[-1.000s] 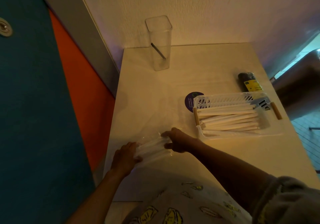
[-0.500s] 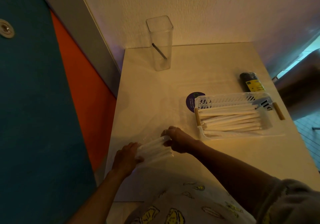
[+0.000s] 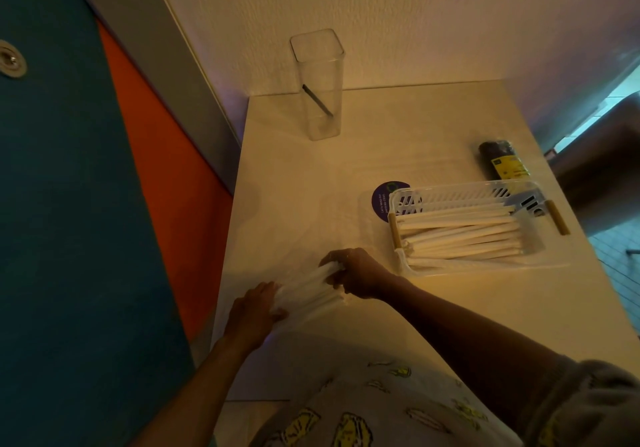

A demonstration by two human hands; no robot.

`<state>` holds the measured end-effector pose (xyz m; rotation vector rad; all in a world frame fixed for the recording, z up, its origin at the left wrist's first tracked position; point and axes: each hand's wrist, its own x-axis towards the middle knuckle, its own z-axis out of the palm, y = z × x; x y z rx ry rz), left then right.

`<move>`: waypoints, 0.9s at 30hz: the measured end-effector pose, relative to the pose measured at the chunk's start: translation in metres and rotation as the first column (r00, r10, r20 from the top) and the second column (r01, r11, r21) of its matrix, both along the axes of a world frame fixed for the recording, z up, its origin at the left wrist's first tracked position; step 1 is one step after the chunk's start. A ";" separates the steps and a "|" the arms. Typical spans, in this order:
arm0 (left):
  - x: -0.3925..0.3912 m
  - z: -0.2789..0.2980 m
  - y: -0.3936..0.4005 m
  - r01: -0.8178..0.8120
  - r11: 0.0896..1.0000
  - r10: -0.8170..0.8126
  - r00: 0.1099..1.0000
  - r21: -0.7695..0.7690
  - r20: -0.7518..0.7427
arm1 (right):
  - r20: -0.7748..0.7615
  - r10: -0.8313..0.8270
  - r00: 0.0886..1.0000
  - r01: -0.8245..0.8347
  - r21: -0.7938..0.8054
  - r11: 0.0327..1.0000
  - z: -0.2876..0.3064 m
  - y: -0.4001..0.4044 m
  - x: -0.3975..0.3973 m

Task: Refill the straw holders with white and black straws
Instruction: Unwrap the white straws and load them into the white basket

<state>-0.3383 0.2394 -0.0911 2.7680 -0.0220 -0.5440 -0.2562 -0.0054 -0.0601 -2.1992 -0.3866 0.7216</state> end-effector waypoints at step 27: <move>0.002 0.013 -0.005 -0.045 0.998 0.044 0.999 -0.052 -0.012 | -0.108 -0.200 0.974 0.215 0.154 0.964 0.016 0.005 0.006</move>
